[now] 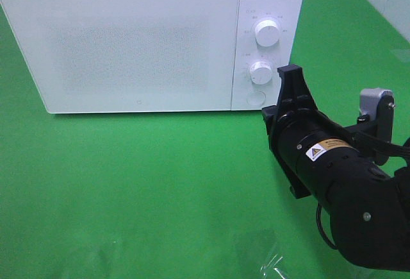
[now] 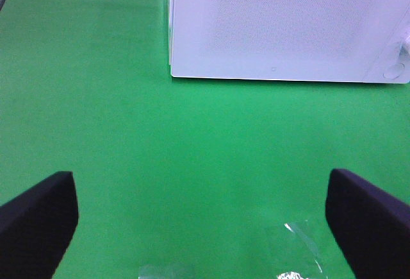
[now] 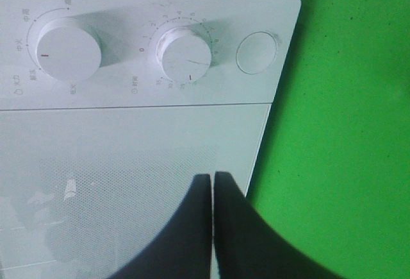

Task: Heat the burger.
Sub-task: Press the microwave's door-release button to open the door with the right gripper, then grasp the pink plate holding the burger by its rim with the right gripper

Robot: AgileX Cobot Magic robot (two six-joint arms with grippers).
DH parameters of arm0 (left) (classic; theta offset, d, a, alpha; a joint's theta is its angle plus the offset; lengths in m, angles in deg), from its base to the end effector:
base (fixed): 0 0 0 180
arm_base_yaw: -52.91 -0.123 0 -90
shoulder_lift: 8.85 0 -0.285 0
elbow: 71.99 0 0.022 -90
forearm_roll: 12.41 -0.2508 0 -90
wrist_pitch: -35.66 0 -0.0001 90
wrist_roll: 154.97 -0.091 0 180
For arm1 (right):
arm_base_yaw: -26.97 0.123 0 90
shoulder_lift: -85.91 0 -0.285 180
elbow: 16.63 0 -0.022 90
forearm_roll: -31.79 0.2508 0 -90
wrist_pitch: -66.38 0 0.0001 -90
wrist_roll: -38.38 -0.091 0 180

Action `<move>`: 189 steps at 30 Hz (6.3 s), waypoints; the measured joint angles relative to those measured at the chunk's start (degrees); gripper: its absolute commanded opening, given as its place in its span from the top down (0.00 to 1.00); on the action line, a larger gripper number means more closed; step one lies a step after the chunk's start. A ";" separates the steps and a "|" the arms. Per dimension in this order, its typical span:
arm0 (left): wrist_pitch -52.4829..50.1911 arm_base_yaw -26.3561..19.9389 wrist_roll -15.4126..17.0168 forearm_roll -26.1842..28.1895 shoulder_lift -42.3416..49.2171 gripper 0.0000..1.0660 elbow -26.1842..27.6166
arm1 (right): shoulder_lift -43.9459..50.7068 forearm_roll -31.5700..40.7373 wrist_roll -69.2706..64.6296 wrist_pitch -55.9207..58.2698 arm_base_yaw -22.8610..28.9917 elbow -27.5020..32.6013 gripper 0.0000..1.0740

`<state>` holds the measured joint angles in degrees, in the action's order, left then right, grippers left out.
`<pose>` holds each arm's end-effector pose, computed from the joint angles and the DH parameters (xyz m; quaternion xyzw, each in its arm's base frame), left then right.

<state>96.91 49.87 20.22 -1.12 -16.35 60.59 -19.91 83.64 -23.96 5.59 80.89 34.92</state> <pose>-0.0084 -0.0161 0.2834 0.0185 0.8445 -0.0620 0.5316 0.2017 0.1709 0.1520 0.4614 0.6393 0.4327 0.4373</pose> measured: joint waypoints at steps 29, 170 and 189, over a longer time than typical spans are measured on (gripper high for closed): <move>0.00 0.00 0.00 0.00 0.00 0.08 0.00 | -14.15 -19.82 -20.23 4.18 -15.41 -10.66 1.00; 0.00 0.00 0.00 0.00 0.00 0.08 0.00 | 2.41 -42.23 39.19 69.27 -21.94 -18.28 0.96; 0.00 0.00 0.00 0.00 0.00 0.08 0.00 | 2.86 -43.72 84.57 91.85 -21.94 -28.19 0.96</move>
<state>96.91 49.87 20.22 -1.12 -16.35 60.59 -17.05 39.93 60.61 97.44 58.94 6.73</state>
